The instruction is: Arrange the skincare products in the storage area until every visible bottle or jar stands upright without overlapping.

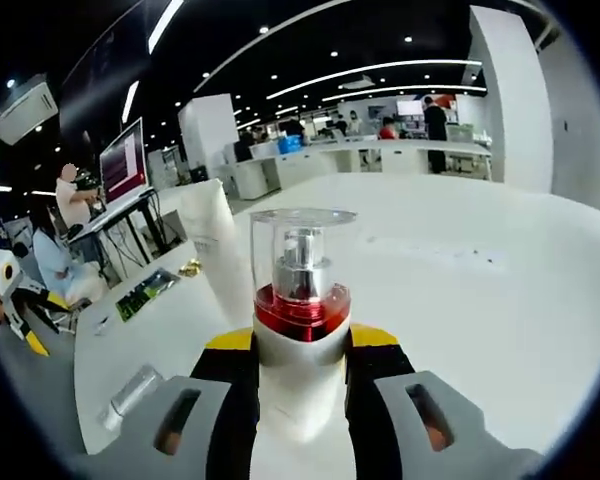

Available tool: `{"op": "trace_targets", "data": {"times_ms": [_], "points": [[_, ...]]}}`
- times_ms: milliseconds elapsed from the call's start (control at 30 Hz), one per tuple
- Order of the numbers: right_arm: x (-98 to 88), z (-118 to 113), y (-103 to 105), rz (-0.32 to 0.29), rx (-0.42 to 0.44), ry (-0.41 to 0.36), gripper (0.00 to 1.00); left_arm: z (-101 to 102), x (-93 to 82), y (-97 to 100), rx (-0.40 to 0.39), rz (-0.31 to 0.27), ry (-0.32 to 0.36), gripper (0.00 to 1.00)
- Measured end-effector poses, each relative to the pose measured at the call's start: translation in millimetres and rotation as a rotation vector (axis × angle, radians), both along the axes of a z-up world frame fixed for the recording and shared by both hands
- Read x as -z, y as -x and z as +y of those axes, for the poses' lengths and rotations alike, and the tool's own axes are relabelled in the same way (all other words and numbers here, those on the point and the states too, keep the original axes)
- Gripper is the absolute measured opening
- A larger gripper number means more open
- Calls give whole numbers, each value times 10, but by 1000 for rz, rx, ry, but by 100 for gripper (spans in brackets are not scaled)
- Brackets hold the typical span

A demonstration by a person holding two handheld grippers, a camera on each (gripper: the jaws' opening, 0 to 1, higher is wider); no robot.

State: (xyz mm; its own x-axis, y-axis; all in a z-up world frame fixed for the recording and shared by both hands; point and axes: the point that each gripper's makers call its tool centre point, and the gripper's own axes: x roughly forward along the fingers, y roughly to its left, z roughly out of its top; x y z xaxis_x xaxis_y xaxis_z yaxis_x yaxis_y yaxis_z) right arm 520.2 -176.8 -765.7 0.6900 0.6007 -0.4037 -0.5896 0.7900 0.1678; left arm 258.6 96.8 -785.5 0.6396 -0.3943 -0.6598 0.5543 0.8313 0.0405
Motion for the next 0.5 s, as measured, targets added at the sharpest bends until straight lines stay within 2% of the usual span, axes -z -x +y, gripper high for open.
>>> {"op": "trace_targets", "data": {"times_ms": [267, 433, 500], "points": [[73, -58, -121, -32, -2, 13, 29, 3, 36, 5, -2, 16, -6, 60], [36, -4, -107, -114, -13, 0, 30, 19, 48, 5, -8, 21, -14, 60], [26, 17, -87, -126, -17, -5, 30, 26, 51, 4, -9, 22, -18, 60]]}}
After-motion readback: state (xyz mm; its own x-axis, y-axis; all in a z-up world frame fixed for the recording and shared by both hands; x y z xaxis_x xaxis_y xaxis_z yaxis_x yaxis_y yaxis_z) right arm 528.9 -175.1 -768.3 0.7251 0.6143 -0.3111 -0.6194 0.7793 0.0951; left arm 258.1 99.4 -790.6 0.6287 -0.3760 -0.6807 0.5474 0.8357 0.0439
